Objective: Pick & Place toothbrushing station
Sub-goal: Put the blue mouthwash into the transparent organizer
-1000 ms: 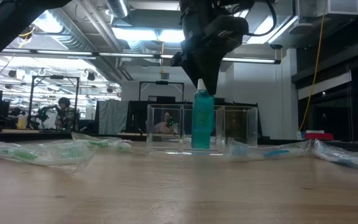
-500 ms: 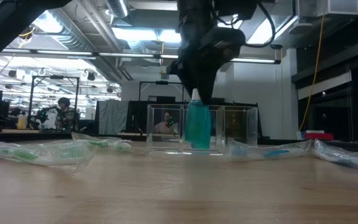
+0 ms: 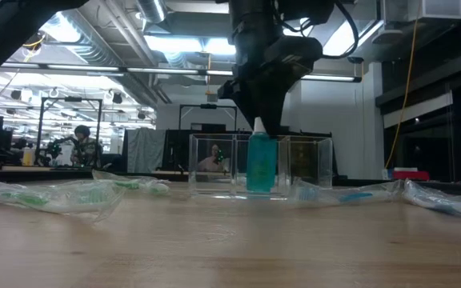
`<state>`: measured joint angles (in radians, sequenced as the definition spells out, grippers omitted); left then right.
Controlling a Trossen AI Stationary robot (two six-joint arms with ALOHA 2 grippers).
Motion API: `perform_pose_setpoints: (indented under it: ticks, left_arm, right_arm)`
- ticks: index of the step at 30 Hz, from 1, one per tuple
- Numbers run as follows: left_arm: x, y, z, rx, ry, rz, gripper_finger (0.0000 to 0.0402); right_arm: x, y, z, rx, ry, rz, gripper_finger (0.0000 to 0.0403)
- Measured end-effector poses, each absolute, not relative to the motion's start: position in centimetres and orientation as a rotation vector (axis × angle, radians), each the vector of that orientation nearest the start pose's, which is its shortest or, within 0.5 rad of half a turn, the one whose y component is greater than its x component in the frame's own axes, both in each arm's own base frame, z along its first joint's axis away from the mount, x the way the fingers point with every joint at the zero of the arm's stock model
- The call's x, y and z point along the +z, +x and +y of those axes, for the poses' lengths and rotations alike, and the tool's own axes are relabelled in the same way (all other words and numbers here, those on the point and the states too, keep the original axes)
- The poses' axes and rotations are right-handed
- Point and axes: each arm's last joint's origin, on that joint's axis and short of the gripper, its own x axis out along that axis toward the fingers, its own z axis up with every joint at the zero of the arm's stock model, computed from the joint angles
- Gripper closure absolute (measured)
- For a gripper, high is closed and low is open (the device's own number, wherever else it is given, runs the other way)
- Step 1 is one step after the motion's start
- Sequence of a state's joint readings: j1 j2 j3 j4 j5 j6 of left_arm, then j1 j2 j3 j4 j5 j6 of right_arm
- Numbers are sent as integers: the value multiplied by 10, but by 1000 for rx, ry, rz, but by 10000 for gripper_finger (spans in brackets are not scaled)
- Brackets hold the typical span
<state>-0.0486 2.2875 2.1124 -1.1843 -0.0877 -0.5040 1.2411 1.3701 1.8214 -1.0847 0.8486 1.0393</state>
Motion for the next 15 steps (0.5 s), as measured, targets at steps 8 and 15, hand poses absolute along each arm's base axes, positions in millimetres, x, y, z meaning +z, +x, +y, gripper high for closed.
perform_pose_setpoints:
  ticks: [8, 15]
  left_arm:
    - [219, 464, -20, 372, -327, 1319, 309]
    - [216, 464, -21, 366, -315, 1321, 303]
  right_arm:
    - [472, 96, 212, 169, 468, 464, 202]
    - [472, 96, 212, 170, 471, 462, 202]
